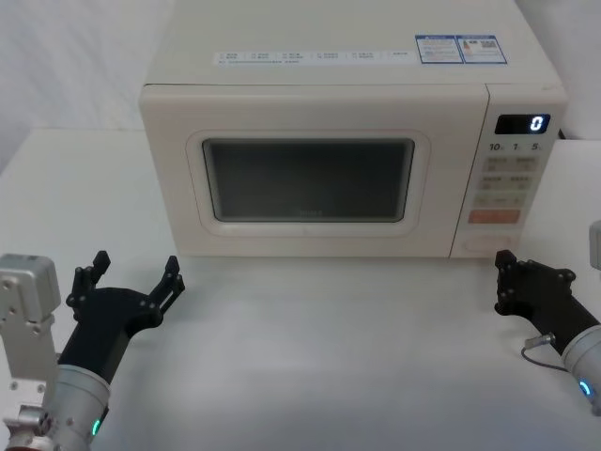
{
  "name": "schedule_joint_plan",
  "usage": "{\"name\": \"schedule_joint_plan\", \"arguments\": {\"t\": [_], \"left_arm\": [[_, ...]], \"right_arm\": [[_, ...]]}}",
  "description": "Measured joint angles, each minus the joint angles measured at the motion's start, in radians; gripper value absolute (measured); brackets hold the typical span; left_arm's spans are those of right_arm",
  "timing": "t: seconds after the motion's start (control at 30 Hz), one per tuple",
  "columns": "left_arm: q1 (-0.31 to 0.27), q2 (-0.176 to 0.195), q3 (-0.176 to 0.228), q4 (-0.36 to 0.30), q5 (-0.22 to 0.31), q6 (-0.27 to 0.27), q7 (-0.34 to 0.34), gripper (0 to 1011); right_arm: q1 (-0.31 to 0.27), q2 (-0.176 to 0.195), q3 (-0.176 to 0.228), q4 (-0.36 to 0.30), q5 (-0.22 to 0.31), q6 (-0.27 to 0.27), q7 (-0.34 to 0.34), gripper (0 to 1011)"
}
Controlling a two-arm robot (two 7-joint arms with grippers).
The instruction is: Press the button to open the microwave door with one hand; close the microwave door with the other hand.
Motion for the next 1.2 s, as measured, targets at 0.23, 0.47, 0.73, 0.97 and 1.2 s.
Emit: {"name": "schedule_joint_plan", "arguments": {"t": [0.23, 0.47, 0.73, 0.97, 1.2], "left_arm": [[0.0, 0.0, 0.0, 0.0, 0.0, 0.0, 0.0, 1001], [0.0, 0.0, 0.0, 0.0, 0.0, 0.0, 0.0, 1001], [0.0, 0.0, 0.0, 0.0, 0.0, 0.0, 0.0, 1001], [0.0, 0.0, 0.0, 0.0, 0.0, 0.0, 0.0, 1001], [0.0, 0.0, 0.0, 0.0, 0.0, 0.0, 0.0, 1001]], "right_arm": [[0.03, -0.017, 0.005, 0.058, 0.029, -0.014, -0.001, 0], [0.055, -0.024, -0.012, 0.093, 0.036, -0.019, 0.005, 0], [0.077, -0.034, -0.027, 0.126, 0.039, -0.026, 0.005, 0], [0.097, -0.044, -0.033, 0.155, 0.039, -0.036, -0.008, 0], [0.115, -0.056, -0.033, 0.182, 0.037, -0.047, -0.017, 0]]}}
